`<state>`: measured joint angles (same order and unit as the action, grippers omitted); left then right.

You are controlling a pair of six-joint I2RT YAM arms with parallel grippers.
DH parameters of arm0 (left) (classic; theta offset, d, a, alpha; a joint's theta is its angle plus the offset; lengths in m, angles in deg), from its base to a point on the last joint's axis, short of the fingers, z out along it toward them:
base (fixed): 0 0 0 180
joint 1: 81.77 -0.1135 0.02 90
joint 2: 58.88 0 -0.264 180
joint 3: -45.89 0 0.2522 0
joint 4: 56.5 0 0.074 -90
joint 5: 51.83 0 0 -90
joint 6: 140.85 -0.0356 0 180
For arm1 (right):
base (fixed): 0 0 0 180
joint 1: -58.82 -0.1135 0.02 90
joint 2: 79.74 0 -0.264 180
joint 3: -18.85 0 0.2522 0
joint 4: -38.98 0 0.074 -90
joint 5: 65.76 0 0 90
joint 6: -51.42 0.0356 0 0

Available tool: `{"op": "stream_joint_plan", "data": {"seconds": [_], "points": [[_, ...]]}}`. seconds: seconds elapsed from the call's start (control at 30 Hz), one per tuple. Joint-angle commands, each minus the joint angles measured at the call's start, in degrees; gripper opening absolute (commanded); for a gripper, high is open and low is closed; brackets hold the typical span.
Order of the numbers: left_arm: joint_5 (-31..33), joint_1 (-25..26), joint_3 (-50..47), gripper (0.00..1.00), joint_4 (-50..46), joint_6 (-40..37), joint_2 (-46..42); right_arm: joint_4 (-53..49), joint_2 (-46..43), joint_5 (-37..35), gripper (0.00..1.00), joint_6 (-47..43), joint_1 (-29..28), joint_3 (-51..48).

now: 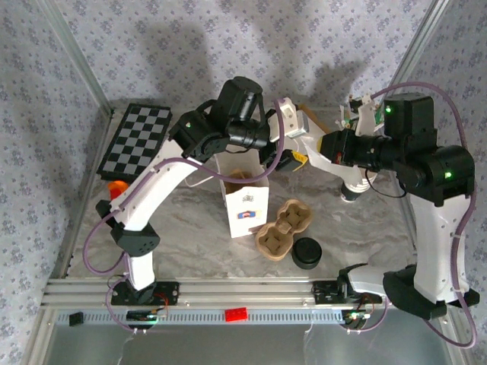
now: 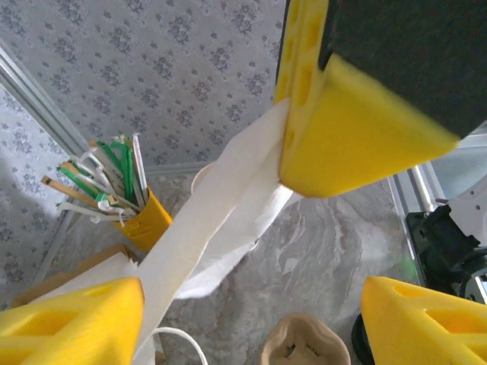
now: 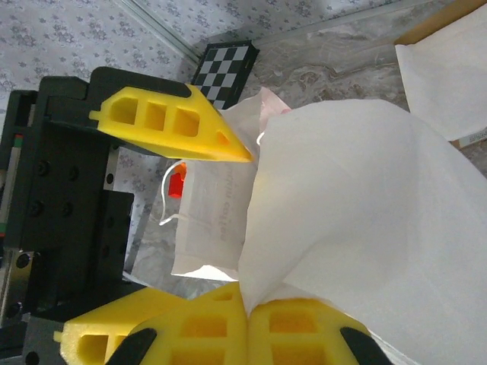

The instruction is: Pack the takeout coffee

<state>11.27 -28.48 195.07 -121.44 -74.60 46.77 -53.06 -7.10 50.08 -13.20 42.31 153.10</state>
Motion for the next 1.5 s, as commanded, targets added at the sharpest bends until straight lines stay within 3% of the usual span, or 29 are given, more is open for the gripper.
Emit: {"op": "stream_joint_plan", "data": {"seconds": [0.0,0.2,0.47,0.67,0.83,1.03,1.1,1.23,1.33,1.47], "points": [[1.44,0.51,0.22,0.75,2.04,0.11,-1.43,-0.2,-0.52,3.29,0.0,-1.38,0.44,1.42],[5.4,0.67,2.79,0.68,5.96,1.11,1.3,-1.34,-0.63,5.1,0.0,-1.83,0.81,1.04],[-1.42,0.84,6.36,0.5,1.91,2.65,4.34,0.08,-0.21,6.18,0.0,-1.07,2.78,3.25],[1.01,0.75,9.29,0.32,-0.26,2.97,6.01,0.02,-0.22,8.72,0.0,-1.13,4.95,3.22],[2.8,0.78,11.53,0.1,-0.71,5.86,6.58,0.02,-0.48,9.78,0.0,-1.4,6.76,3.65],[6.37,0.67,16.46,0.0,-2.58,16.36,6.81,2.03,0.34,11.82,0.35,-0.61,11.98,6.43],[8.65,0.22,19.99,0.0,-5.08,23.26,7.43,2.71,1.11,12.51,0.41,-0.3,15.0,7.81],[6.71,-1.79,22.25,0.0,-8.66,37.36,6.89,5.09,2.59,16.57,0.46,-0.34,19.03,8.08],[6.58,-2.96,21.88,0.0,-10.29,45.97,5.35,8.34,2.82,18.73,0.52,-1.9,19.29,7.23],[6.72,-3.84,20.28,0.0,-9.57,55.82,2.9,10.69,2.76,19.31,0.68,-2.5,19.35,6.23]]}}
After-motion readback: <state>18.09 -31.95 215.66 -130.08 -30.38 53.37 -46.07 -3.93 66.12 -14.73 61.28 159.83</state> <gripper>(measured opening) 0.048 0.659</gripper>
